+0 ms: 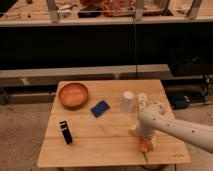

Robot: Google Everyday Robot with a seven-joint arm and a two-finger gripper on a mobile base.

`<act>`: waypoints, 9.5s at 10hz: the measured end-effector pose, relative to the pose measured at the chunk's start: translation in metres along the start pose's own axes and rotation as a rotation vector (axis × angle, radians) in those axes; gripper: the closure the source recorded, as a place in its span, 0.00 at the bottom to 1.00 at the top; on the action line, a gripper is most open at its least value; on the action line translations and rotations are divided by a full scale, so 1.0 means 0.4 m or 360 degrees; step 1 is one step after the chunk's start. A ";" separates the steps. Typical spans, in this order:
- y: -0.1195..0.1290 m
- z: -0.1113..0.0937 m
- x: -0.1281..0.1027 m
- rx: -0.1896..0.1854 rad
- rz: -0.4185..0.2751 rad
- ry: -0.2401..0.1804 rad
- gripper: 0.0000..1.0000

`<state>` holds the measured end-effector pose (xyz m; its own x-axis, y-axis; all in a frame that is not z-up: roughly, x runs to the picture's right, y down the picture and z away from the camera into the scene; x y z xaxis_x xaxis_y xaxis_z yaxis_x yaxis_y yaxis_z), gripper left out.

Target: Place the pepper in the ceramic bowl

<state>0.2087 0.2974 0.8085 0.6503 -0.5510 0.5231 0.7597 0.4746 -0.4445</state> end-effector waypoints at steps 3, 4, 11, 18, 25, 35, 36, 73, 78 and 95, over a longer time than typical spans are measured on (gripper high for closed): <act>-0.002 0.000 -0.001 -0.0001 -0.0001 -0.0002 0.20; -0.005 0.004 -0.001 0.0000 -0.0002 -0.0001 0.20; -0.006 0.002 -0.002 -0.0004 -0.0003 0.0001 0.20; -0.007 -0.004 -0.003 -0.0010 -0.0004 0.0002 0.20; -0.019 0.005 -0.005 -0.0013 -0.0006 0.0006 0.20; -0.019 -0.005 -0.009 -0.0017 -0.0004 0.0006 0.20; -0.020 -0.006 -0.009 -0.0017 -0.0004 0.0007 0.20; -0.068 -0.045 -0.033 -0.0024 -0.0010 0.0034 1.00; -0.127 -0.129 -0.021 -0.0055 -0.0062 0.0079 1.00; -0.320 -0.174 -0.052 -0.0055 -0.0207 0.0131 1.00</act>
<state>0.0983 0.2004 0.8039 0.5435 -0.6614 0.5170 0.8362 0.3724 -0.4026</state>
